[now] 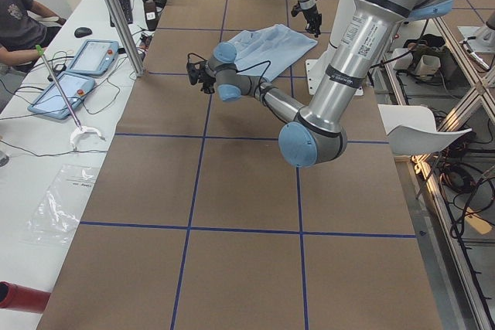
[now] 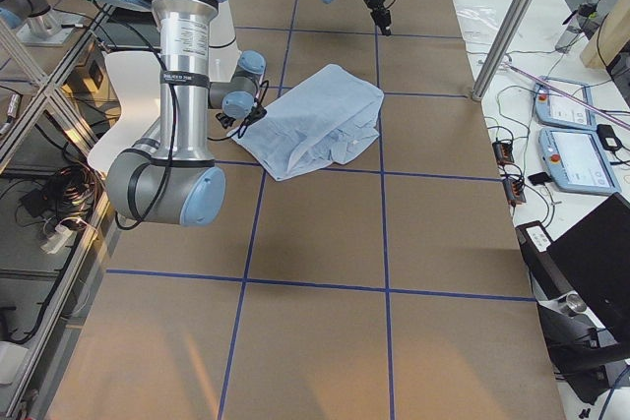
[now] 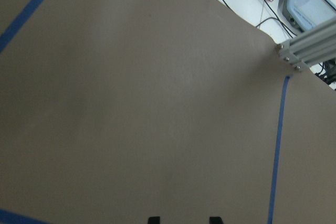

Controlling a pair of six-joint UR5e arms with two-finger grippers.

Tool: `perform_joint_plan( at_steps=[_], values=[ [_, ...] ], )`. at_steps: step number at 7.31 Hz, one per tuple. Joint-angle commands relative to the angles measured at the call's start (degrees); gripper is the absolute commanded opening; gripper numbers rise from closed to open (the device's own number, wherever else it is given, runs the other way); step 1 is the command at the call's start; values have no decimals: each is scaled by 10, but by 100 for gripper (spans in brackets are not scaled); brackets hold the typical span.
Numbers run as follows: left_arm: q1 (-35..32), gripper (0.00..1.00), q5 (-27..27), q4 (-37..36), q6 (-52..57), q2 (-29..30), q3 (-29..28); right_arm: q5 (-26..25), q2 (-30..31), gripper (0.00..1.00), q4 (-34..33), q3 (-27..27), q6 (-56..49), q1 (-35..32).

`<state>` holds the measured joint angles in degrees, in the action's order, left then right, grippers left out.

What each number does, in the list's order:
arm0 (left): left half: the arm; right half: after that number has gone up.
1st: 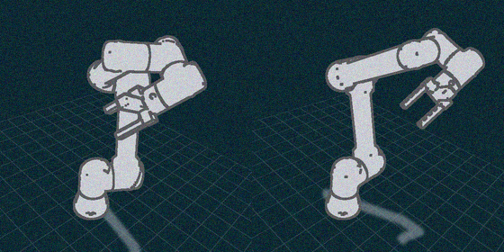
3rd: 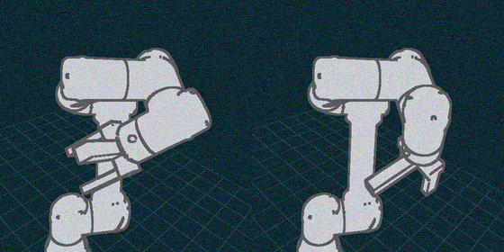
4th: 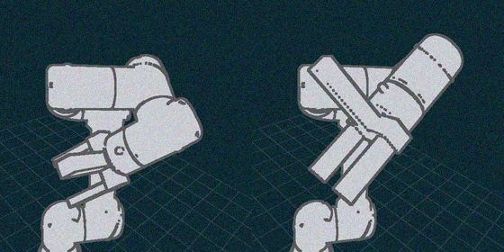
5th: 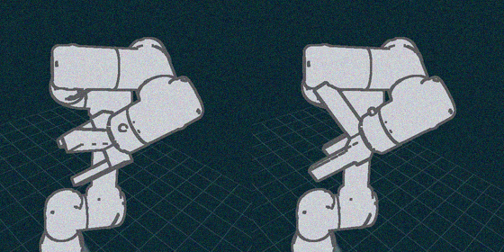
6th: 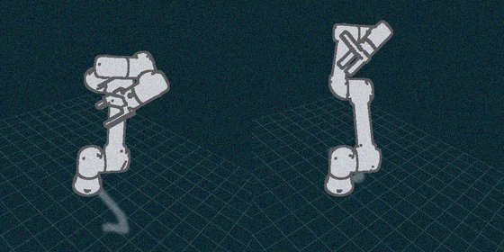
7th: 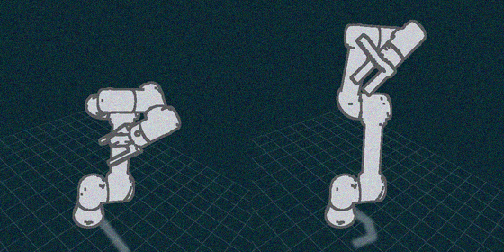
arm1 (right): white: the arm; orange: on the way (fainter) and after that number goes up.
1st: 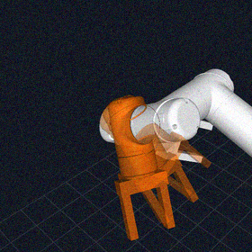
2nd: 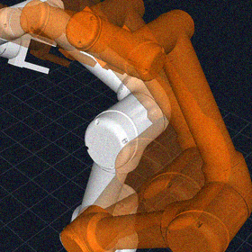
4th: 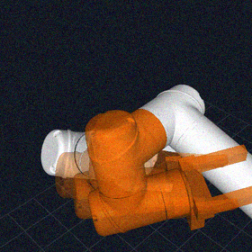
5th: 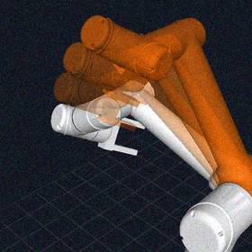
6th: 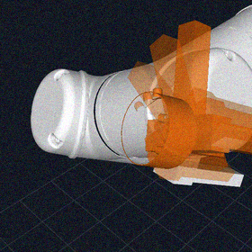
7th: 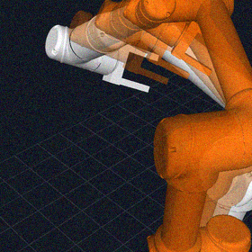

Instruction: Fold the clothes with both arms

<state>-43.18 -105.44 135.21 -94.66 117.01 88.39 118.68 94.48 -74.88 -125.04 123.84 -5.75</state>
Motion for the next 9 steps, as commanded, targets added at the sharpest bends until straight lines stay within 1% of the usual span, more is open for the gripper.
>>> perform_joint_plan(
  at_steps=[1,3,4,5,6,7,8,9],
  values=[
    [67,55,-1,-6,-80,-45,65,-1,-1,100,0,-10,0,-73],
    [122,60,3,-90,-152,-43,99,-6,-19,100,2,0,-17,-224],
    [142,62,9,-114,-160,-40,100,-12,-73,100,2,35,-72,-298],
    [161,62,30,-122,-164,-31,100,-13,-103,100,2,74,-120,-338],
    [173,61,31,-135,-171,-20,96,-15,-144,100,2,109,-152,-366],
    [181,61,32,-154,-171,-9,91,-20,-162,100,3,141,-169,-374],
    [186,61,33,-158,-171,-12,91,-40,-178,100,4,160,-191,-374],
    [187,61,33,-160,-172,-13,90,-48,-190,100,5,173,-193,-376]
  ],
)
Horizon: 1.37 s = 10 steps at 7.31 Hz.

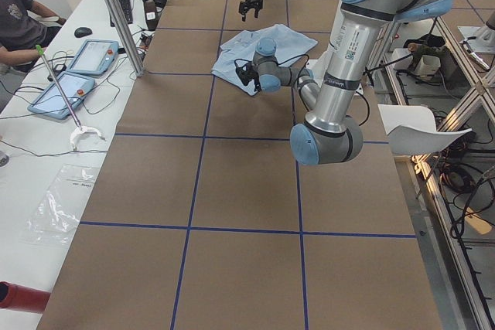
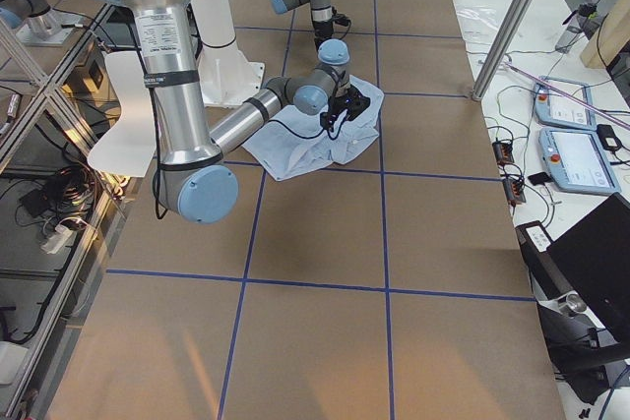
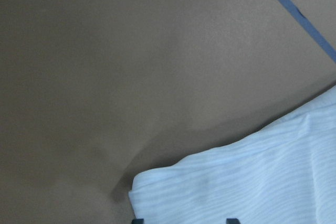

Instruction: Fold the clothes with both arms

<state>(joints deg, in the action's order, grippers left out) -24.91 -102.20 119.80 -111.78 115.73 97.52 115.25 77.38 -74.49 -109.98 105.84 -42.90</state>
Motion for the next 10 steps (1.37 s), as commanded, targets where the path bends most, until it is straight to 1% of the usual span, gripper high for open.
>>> perform_joint_plan(
  at_steps=[1,2,3,4,5,6,7,8,9,10],
  values=[
    [20,61,9,-14,0,-1,-2,-18,-26,100,2,26,-12,-6],
    [23,60,10,-19,0,5,-7,-18,-26,100,2,27,-12,-7],
    [22,51,11,-19,0,5,-8,-18,-27,100,2,28,-11,-7],
    [22,22,18,-22,-1,6,-8,-19,-27,100,2,29,-10,-8],
    [20,0,46,-28,8,6,-7,-20,-25,100,1,30,-9,-10],
    [7,0,64,-29,27,6,-8,-20,-26,100,1,30,-7,-10],
    [-19,0,64,-29,79,6,-8,-20,-26,100,1,30,-5,-10],
    [-61,0,64,-25,128,18,-28,-20,-26,100,0,30,-5,-10],
    [-105,0,63,-16,156,57,-84,-20,-27,100,0,29,-4,-11],
    [-144,0,63,1,186,123,-177,-21,-27,100,0,29,-4,-11]
  ],
)
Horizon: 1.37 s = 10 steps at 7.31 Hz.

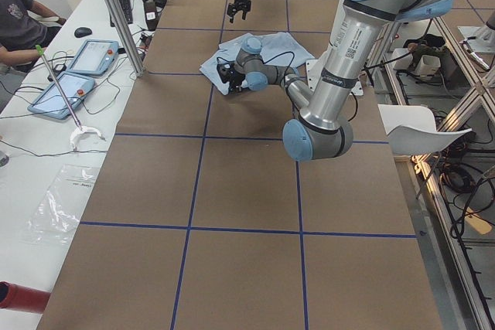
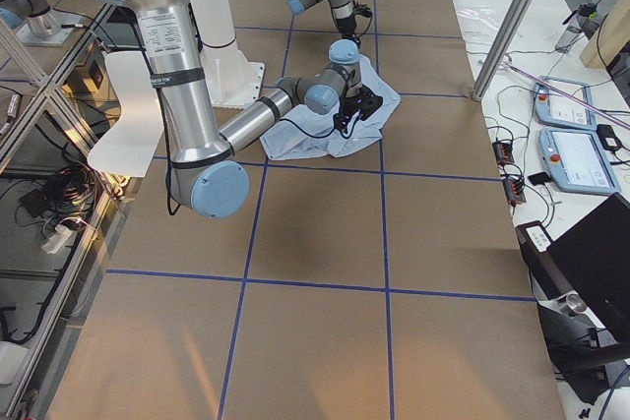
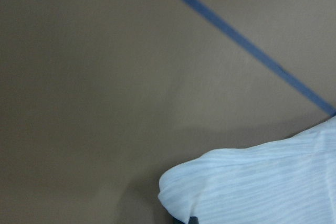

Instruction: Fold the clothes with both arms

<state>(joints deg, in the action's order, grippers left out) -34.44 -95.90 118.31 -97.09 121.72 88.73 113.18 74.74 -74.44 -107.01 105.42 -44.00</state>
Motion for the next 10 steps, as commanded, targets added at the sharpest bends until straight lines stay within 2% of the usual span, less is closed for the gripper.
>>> perform_joint_plan(
  at_steps=[1,2,3,4,5,6,7,8,9,10],
  values=[
    [-79,0,0,97,55,109,-189,-4,0,100,0,0,0,0],
    [-96,0,0,157,70,161,-290,-8,-2,100,0,0,0,1],
    [-108,0,0,169,87,205,-351,-8,-2,100,2,0,0,1],
    [-111,0,0,175,99,207,-357,-9,-3,100,3,0,-1,3],
    [-111,48,-2,177,100,208,-356,-9,-17,100,2,9,-2,6],
    [-115,66,-6,177,101,207,-344,-34,-36,100,1,14,-1,35],
    [-117,67,-35,171,99,166,-272,-85,-52,100,-4,14,0,71],
    [-120,67,-79,170,97,110,-187,-112,-56,100,-4,12,-2,104],
    [-125,67,-102,170,96,61,-115,-122,-72,100,-18,13,-9,137],
    [-127,67,-108,170,96,20,-64,-125,-100,100,-62,12,-41,160]
  ],
)
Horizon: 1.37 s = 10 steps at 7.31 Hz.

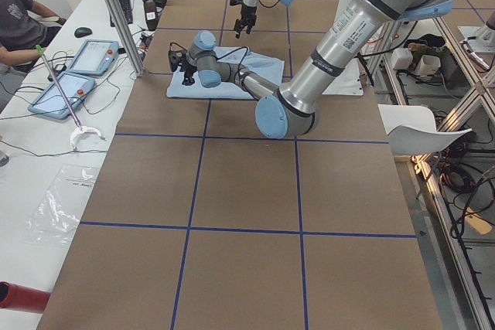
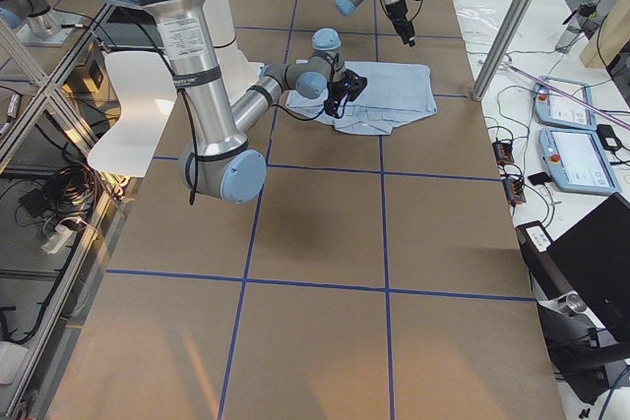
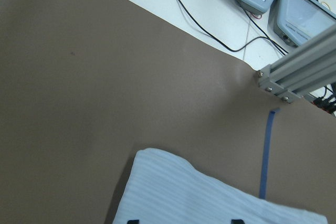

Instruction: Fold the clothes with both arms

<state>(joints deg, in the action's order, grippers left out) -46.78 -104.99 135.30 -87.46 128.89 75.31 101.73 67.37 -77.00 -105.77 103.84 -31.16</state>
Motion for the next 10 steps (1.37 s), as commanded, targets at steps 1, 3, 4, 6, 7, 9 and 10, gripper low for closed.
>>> perform_joint_plan(
  at_steps=[1,3,4,6,7,9,10],
  values=[
    [-7,66,-20,-2,-1,-66,90,-23,-55,100,-96,0,-95,60],
    [-9,66,-25,-23,-1,-78,111,-50,-68,100,-129,2,-217,86],
    [-9,66,-25,-24,-2,-91,122,-53,-71,100,-148,2,-275,92],
    [-9,66,-25,-24,-2,-96,123,-63,-124,100,-184,47,-350,99],
    [-9,66,-26,-24,-2,-99,124,-64,-151,100,-187,83,-354,99],
    [-9,66,-26,-24,-3,-100,125,-81,-145,100,-221,87,-430,99],
    [-9,66,-26,-25,-3,-101,129,-85,-143,100,-245,86,-466,98]
  ],
)
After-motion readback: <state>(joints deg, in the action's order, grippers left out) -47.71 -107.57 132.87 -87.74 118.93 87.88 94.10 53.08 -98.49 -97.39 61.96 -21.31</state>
